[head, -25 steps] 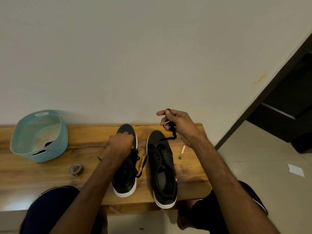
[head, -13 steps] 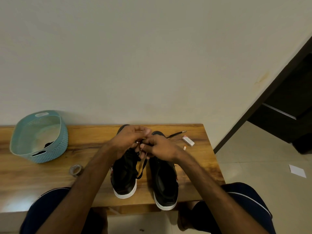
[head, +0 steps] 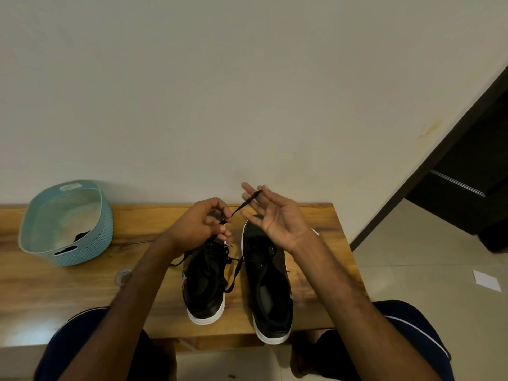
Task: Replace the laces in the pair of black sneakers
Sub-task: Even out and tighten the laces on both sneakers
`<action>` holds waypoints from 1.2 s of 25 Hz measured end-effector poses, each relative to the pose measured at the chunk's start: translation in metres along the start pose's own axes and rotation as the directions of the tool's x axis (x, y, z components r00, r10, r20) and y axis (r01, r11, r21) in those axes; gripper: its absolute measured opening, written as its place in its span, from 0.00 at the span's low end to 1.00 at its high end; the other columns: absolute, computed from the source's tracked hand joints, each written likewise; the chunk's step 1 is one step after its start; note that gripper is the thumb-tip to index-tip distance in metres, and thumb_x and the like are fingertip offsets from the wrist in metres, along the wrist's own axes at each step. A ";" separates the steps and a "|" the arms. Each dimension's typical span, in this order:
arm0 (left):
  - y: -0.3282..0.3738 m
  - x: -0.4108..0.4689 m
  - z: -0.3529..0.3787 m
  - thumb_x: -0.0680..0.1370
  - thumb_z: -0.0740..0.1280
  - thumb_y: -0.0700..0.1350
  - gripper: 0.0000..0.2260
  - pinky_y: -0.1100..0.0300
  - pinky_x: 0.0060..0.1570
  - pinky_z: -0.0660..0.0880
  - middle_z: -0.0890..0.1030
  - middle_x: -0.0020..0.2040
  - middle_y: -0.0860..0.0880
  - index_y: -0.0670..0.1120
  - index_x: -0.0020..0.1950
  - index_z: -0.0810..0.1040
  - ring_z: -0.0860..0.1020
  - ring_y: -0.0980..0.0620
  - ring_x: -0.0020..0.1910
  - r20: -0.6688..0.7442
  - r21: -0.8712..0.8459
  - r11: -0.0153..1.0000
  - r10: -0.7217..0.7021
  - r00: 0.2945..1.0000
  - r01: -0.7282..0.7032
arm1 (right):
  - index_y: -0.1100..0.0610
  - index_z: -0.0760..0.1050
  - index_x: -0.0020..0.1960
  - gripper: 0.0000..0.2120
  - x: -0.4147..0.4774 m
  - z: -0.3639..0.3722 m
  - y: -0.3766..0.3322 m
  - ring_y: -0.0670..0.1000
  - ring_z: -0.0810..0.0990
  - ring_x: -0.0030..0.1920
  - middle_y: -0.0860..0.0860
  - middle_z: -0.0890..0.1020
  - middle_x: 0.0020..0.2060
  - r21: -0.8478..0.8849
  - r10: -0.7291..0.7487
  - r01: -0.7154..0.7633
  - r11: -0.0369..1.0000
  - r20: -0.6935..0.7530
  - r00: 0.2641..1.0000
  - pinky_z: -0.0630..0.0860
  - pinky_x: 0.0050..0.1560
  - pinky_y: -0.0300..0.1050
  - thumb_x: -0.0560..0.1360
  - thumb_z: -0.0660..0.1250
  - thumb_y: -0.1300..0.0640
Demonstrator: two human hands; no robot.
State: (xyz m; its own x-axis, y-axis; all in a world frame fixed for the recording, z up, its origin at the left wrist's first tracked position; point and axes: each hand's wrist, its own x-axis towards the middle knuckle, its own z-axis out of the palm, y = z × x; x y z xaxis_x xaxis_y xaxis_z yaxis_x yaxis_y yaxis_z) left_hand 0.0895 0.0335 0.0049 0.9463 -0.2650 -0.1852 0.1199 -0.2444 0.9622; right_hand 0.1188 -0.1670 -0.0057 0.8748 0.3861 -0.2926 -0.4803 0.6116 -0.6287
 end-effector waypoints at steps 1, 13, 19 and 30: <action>-0.004 0.000 -0.002 0.77 0.62 0.26 0.11 0.57 0.43 0.81 0.78 0.50 0.39 0.40 0.52 0.75 0.83 0.48 0.42 0.018 0.108 0.993 -0.041 0.999 0.038 | 0.54 0.74 0.51 0.03 0.002 -0.003 -0.008 0.50 0.82 0.53 0.53 0.84 0.56 0.056 -0.040 0.044 0.997 -0.064 0.997 0.75 0.63 0.55 0.78 0.65 0.55; -0.013 -0.004 -0.013 0.79 0.68 0.41 0.05 0.63 0.41 0.74 0.80 0.49 0.53 0.50 0.52 0.79 0.78 0.58 0.44 -0.173 0.557 0.830 0.110 0.979 0.005 | 0.58 0.79 0.52 0.14 -0.012 -0.011 -0.031 0.46 0.71 0.31 0.48 0.75 0.31 -0.277 -0.253 0.175 0.945 -0.281 0.926 0.72 0.40 0.42 0.85 0.56 0.53; -0.002 0.008 0.030 0.84 0.57 0.52 0.18 0.55 0.47 0.78 0.81 0.38 0.42 0.44 0.46 0.82 0.81 0.48 0.36 -0.101 -0.172 0.981 -0.111 0.989 0.092 | 0.60 0.80 0.51 0.14 -0.027 0.015 0.039 0.46 0.75 0.34 0.52 0.79 0.34 -0.705 -0.186 0.134 0.697 0.004 0.983 0.74 0.40 0.36 0.84 0.58 0.56; -0.012 0.013 0.036 0.78 0.70 0.41 0.05 0.60 0.27 0.74 0.82 0.39 0.44 0.38 0.47 0.80 0.76 0.51 0.30 -0.326 -0.162 0.983 0.026 0.945 -0.083 | 0.56 0.79 0.58 0.10 -0.028 -0.040 0.001 0.50 0.80 0.54 0.51 0.83 0.54 -0.975 -0.356 -0.219 -0.041 -0.191 0.915 0.77 0.55 0.49 0.81 0.63 0.54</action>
State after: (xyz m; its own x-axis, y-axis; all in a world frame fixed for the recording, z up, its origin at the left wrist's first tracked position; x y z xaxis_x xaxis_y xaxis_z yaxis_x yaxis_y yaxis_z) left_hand 0.0899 -0.0002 -0.0161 0.9952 0.0477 -0.0850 0.0882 -0.0676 0.9938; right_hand 0.0962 -0.2049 -0.0265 0.9835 0.0037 -0.1811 -0.1098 -0.7829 -0.6124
